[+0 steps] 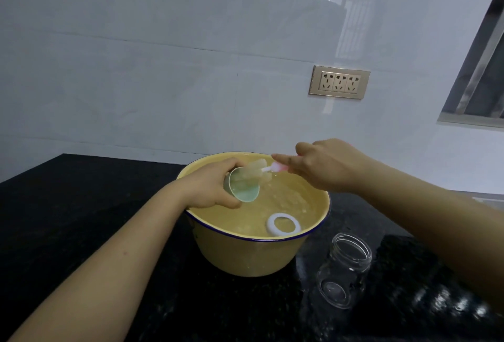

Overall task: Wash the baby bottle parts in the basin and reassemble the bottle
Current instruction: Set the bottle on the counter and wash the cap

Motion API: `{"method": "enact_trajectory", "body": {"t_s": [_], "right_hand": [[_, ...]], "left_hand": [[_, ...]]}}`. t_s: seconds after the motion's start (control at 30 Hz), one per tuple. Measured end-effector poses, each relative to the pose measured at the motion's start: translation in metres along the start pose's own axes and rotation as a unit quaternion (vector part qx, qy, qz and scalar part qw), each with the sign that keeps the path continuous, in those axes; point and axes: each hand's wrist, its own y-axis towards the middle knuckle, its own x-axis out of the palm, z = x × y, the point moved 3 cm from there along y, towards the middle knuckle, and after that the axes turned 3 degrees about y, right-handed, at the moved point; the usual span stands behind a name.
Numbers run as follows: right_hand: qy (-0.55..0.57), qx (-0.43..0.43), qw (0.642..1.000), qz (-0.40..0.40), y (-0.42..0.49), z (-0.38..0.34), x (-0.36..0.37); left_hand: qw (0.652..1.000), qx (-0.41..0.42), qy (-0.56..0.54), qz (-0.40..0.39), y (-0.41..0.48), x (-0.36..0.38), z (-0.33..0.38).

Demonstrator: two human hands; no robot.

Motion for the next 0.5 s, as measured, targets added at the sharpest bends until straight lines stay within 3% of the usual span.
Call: {"method": "enact_trajectory", "body": {"t_s": [0.1, 0.3, 0.5], "right_hand": [[0.015, 0.054, 0.993, -0.1, -0.003, -0.004, 0.004], [0.179, 0.142, 0.955, -0.187, -0.005, -0.012, 0.008], [0.308, 0.244, 0.853, -0.344, -0.001, -0.032, -0.004]], "left_hand": [[0.999, -0.01, 0.011, 0.033, -0.001, -0.002, 0.0], [0.996, -0.019, 0.041, 0.079, -0.004, -0.003, 0.001], [0.993, -0.027, 0.058, 0.095, -0.004, -0.002, 0.001]]}}
